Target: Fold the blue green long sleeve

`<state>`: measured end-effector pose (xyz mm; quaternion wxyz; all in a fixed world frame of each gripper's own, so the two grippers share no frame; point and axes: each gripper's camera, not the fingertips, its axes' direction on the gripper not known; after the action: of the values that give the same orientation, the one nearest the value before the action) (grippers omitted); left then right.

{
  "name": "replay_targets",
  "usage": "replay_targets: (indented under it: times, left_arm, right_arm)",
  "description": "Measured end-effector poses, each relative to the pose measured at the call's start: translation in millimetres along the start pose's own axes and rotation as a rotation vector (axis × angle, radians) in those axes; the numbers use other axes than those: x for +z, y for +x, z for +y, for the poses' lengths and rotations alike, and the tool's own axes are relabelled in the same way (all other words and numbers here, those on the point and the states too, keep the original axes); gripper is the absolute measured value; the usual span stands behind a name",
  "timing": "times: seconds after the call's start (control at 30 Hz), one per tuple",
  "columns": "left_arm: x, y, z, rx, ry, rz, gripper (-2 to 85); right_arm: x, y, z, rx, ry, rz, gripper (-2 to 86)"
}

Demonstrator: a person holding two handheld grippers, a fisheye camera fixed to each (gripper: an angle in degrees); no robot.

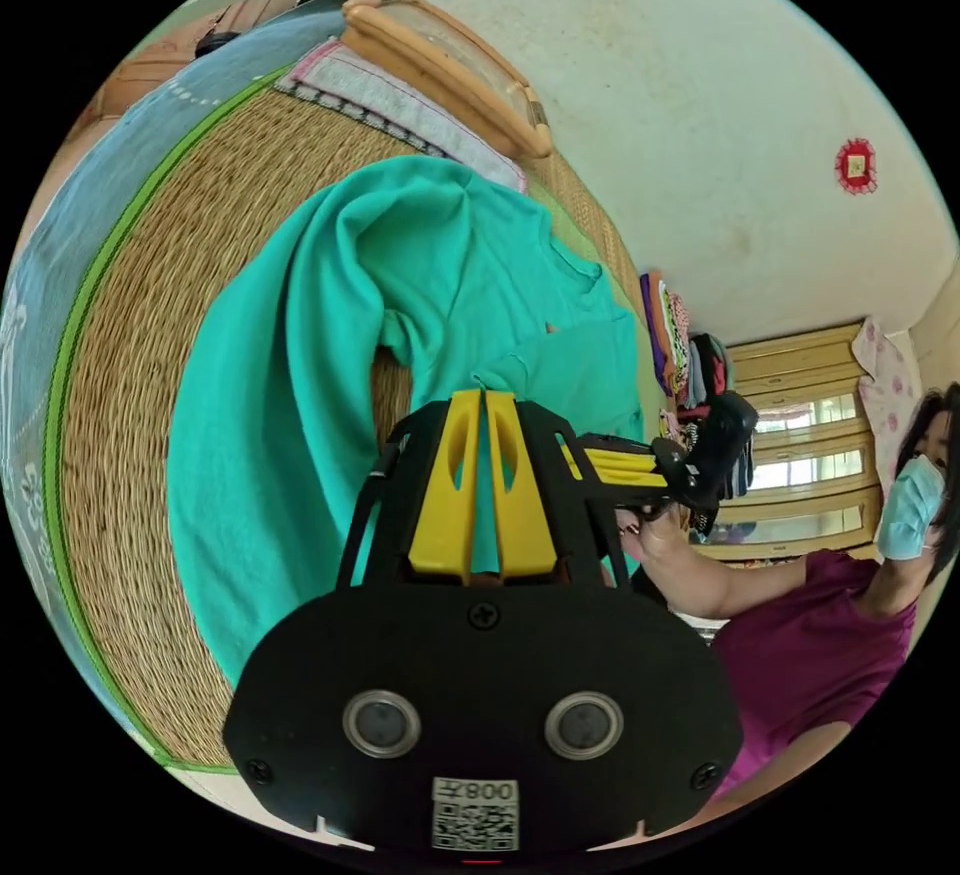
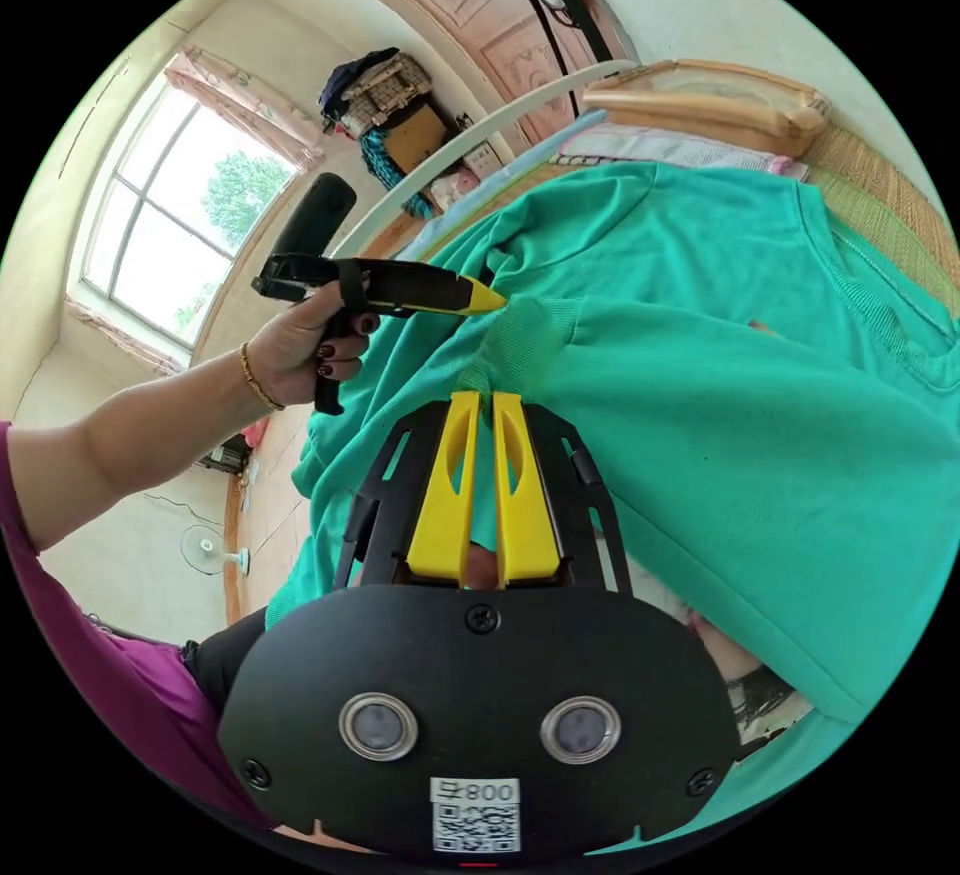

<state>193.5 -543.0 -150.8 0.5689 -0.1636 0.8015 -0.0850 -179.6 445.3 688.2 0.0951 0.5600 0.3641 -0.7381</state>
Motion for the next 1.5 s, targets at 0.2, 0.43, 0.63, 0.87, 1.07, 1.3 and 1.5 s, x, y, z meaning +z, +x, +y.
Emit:
replay_targets:
  times: [0.2, 0.43, 0.63, 0.87, 1.07, 1.3, 1.5]
  left_arm:
    - [1, 0, 2, 0.031, 0.118, -0.025, 1.6]
    - [57, 58, -35, 0.216, 0.122, 0.057, 3.0]
    - [175, 137, -86, 0.431, -0.064, 0.183, 4.5]
    - [303, 211, -131, 0.545, -0.197, 0.154, 6.8]
    - [373, 233, -158, 0.538, -0.231, 0.055, 6.6]
    - [413, 250, -161, 0.556, -0.257, 0.033, 0.9]
    - [421, 266, -166, 0.538, -0.196, 0.127, 0.3]
  right_arm:
    - [16, 4, -11, 0.014, 0.012, -0.031, 4.9]
    - [-26, 10, 11, 0.036, 0.096, -0.038, 6.7]
    - [-137, 61, 85, 0.228, 0.236, 0.309, 6.6]
    - [-181, 89, 136, 0.357, 0.193, 0.673, 7.6]
    - [-162, 86, 140, 0.353, 0.165, 0.724, 7.2]
    - [-165, 88, 154, 0.373, 0.186, 0.697, 1.1]
    - [-193, 89, 178, 0.405, 0.292, 0.606, 0.3]
